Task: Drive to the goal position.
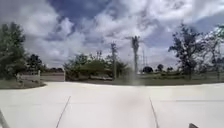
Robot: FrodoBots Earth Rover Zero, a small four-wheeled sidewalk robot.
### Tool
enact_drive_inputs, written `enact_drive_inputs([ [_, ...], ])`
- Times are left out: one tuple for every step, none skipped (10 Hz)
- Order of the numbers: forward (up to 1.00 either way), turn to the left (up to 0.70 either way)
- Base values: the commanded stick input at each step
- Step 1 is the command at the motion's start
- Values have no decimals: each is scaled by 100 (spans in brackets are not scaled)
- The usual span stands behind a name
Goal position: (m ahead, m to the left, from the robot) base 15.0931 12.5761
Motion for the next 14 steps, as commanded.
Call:
enact_drive_inputs([
  [69,1],
  [69,1],
  [69,1],
  [69,1],
  [69,2],
  [69,3],
  [69,13],
  [69,14],
  [69,14],
  [69,14],
  [69,14],
  [69,14],
  [69,14],
  [69,14],
])
